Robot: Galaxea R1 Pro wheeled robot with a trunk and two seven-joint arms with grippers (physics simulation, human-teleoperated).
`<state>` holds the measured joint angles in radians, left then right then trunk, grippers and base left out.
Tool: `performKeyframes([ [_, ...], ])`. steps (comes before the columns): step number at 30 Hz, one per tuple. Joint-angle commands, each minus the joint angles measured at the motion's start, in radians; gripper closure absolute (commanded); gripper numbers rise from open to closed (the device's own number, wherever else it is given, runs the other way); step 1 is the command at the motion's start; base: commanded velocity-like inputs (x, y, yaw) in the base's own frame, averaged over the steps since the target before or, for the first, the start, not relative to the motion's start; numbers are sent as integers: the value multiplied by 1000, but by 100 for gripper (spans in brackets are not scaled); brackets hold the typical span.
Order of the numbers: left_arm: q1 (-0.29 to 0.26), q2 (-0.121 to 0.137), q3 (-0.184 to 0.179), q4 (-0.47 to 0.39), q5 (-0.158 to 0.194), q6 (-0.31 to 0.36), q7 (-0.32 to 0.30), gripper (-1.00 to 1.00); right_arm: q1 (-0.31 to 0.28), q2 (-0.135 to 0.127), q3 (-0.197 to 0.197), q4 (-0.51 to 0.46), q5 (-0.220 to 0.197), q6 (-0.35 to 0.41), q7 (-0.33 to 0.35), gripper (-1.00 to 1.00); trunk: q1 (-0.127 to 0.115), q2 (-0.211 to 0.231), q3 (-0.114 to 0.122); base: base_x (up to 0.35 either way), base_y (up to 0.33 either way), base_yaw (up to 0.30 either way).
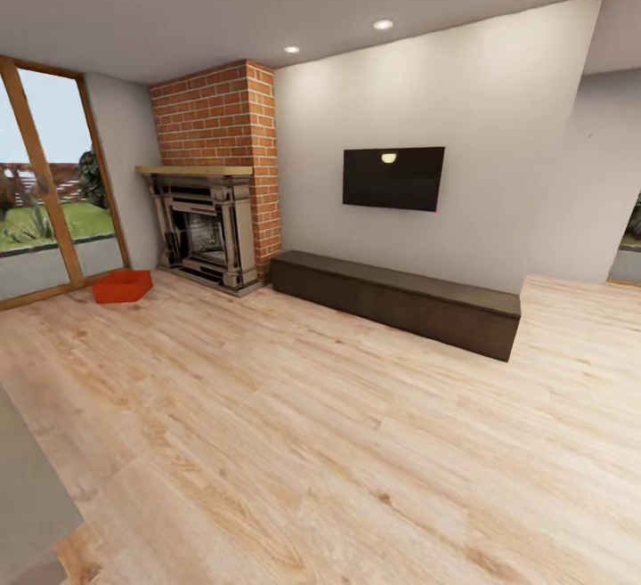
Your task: Move the two storage containers from the living room to the garage. In the garage, place one container on the floor and stack the other container on top of it (either order is fine).
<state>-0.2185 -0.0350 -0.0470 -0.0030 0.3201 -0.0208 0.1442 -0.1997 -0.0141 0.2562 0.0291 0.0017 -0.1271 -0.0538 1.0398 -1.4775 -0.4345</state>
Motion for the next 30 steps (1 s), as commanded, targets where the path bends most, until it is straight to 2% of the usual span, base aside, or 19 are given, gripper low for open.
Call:
performKeyframes([
  [1, 0, 0, -5, 0, 7, -2, 3, -100, -1, 0, 6, 3, 1, -5, -3, -100, 1, 0, -1, 326, 0, 12],
  [30, -1, -1, -5, 1, 7, -1, 3, -100, -1, 5, 6, 3, -3, -2, -3, -100, 1, 0, -1, 326, 0, 2],
])
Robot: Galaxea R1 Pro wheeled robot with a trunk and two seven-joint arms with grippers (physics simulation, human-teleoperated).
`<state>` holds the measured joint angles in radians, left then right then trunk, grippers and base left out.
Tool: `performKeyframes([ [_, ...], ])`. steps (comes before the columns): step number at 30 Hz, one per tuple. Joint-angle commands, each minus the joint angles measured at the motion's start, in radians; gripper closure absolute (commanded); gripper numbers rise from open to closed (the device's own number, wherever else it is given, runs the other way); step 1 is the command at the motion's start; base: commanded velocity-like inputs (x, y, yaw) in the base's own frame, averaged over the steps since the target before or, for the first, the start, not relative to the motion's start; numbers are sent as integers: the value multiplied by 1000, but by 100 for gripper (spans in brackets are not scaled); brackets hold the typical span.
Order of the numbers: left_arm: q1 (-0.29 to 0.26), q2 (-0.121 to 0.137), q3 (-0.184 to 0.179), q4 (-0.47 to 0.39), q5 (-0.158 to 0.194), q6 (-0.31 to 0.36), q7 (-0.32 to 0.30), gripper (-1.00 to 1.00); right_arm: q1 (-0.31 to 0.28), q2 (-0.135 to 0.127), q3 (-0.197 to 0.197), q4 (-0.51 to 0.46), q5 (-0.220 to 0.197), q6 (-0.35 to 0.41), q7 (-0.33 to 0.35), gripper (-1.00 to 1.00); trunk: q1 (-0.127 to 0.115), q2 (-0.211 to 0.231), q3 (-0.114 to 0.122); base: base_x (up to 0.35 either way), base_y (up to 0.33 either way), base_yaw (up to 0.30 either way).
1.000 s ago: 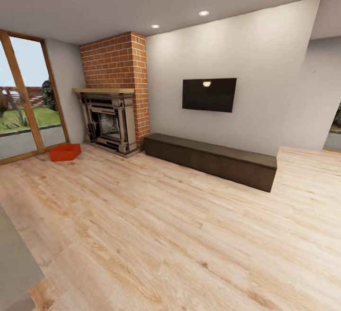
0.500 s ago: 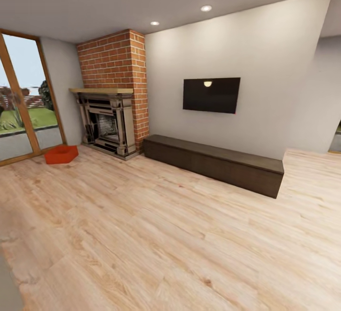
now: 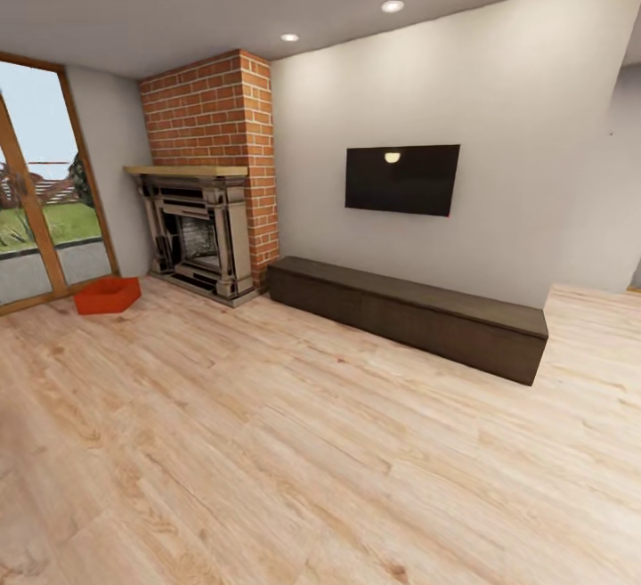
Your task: Move the two storage containers from the living room to the garage. In the garage, place one container on the floor and stack the other container on top of it (either order is fine).
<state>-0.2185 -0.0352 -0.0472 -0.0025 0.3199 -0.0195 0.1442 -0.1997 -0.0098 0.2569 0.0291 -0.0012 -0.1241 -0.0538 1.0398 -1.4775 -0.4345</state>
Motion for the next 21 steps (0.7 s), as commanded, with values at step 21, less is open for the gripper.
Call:
performKeyframes([
  [21, -1, -1, -5, 1, 7, -2, 3, -100, -1, -6, 5, 3, 0, -9, -9, -100, 1, 0, -1, 326, 0, 250],
])
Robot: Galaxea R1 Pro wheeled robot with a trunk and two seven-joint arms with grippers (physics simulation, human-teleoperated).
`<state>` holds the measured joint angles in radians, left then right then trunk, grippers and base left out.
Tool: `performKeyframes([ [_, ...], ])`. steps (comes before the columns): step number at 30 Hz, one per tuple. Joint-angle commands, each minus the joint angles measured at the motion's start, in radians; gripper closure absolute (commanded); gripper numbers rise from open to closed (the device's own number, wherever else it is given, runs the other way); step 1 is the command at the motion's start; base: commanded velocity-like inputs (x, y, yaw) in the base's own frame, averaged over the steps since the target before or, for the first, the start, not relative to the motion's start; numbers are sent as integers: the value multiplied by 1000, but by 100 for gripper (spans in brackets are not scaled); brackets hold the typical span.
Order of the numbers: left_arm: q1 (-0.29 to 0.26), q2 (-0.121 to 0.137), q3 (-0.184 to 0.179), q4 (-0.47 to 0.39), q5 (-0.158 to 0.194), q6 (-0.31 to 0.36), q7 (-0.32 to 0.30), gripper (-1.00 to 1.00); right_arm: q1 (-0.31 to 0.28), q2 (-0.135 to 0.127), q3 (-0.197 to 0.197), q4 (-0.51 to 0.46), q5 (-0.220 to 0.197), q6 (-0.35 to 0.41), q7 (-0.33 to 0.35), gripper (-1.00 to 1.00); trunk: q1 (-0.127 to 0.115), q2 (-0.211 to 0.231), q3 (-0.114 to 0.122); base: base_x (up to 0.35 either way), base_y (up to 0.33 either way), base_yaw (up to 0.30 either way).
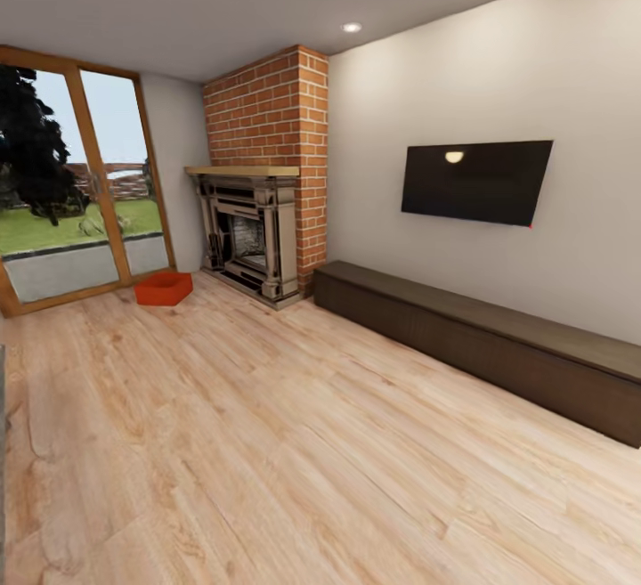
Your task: Move the two storage containers from the living room to the garage. In the garage, place one container on the floor and stack the other container on top of it (either order is fine).
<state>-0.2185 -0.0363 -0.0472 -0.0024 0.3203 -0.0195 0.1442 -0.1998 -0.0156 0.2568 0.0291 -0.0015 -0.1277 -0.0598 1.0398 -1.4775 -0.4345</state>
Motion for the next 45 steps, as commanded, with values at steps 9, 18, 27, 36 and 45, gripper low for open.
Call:
performKeyframes([
  [9, -1, -1, -5, 0, 7, -2, 3, -100, -1, 0, 5, 3, -1, -6, -3, -100, 1, -1, -1, 326, 0, 276],
  [18, -1, -1, -5, 0, 8, -3, 3, -100, -1, 1, 5, 3, -1, -6, -3, -100, 1, -1, -1, 326, 0, 276],
  [27, -1, -1, -5, 0, 8, -2, 3, -100, -1, 0, 6, 3, 0, -6, -3, -100, 1, -1, -1, 326, 0, 276],
  [36, -1, -1, -5, 1, 7, -2, 3, -100, -1, 0, 6, 3, 0, -6, -3, -100, 1, -1, -1, 326, 0, 276],
  [45, -1, -1, -6, 0, 6, -1, 3, -100, -1, 0, 5, 3, 0, -6, -3, -100, 1, -1, -1, 326, 0, 276],
])
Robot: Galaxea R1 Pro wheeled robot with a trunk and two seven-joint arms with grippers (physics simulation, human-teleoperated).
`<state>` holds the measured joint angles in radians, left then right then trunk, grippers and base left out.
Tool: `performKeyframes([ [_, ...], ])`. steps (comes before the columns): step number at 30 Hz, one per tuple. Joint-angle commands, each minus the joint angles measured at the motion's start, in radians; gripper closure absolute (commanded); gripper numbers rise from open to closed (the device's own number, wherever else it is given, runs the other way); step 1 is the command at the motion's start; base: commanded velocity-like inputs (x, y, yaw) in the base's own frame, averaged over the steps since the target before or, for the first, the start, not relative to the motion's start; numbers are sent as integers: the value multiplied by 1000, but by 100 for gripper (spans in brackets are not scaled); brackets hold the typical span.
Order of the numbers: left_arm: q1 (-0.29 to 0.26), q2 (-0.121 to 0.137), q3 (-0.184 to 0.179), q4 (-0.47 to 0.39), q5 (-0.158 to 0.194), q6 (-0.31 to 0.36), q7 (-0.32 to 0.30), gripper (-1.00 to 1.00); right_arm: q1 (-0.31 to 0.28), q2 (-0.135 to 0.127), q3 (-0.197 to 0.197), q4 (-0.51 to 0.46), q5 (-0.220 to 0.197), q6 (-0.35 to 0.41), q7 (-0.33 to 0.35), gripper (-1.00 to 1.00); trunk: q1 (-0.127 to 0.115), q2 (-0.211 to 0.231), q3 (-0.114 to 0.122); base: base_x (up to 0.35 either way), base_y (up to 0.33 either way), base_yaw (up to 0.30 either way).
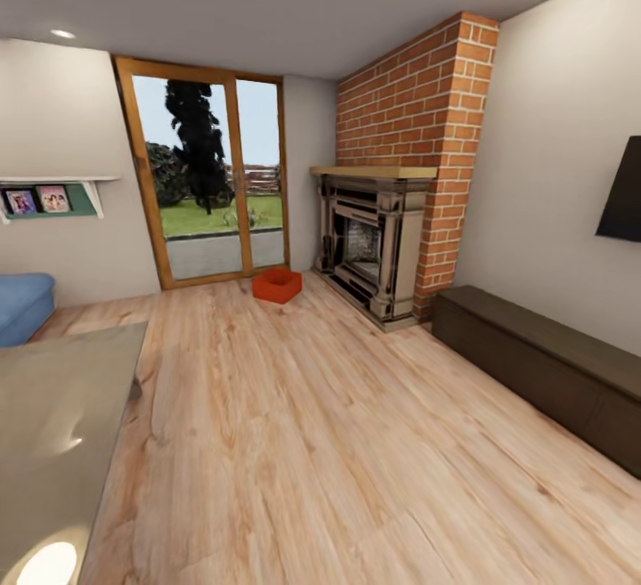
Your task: Move the two storage containers from the living room to the garage. In the garage, place one container on the floor and stack the other container on top of it (either order is fine).
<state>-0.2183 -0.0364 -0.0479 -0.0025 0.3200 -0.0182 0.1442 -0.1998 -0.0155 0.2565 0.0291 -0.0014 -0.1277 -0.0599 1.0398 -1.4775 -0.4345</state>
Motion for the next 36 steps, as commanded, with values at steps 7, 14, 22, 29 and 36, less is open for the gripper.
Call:
performKeyframes([
  [7, 0, 0, -5, 1, 7, -2, 3, -100, -1, 0, 5, 3, 1, -6, -3, -100, 1, -1, -1, 326, 0, 276],
  [14, -1, 0, -4, 0, 7, -3, 3, -100, -1, 0, 5, 3, 1, -6, -3, -100, 1, -1, -1, 326, 0, 276],
  [22, -1, 0, -5, 0, 7, -3, 3, -100, -1, -1, 5, 3, 1, -6, -3, -100, 1, -1, -1, 326, 0, 273],
  [29, -1, 0, -4, 0, 7, -4, 3, -100, -1, -1, 6, 3, 2, -6, -3, -100, 1, -1, -1, 326, 0, 81],
  [36, -1, 0, -4, 1, 7, -5, 3, -100, -1, -3, 7, 3, 5, -6, -3, -100, 1, -1, -1, 326, 0, 4],
])
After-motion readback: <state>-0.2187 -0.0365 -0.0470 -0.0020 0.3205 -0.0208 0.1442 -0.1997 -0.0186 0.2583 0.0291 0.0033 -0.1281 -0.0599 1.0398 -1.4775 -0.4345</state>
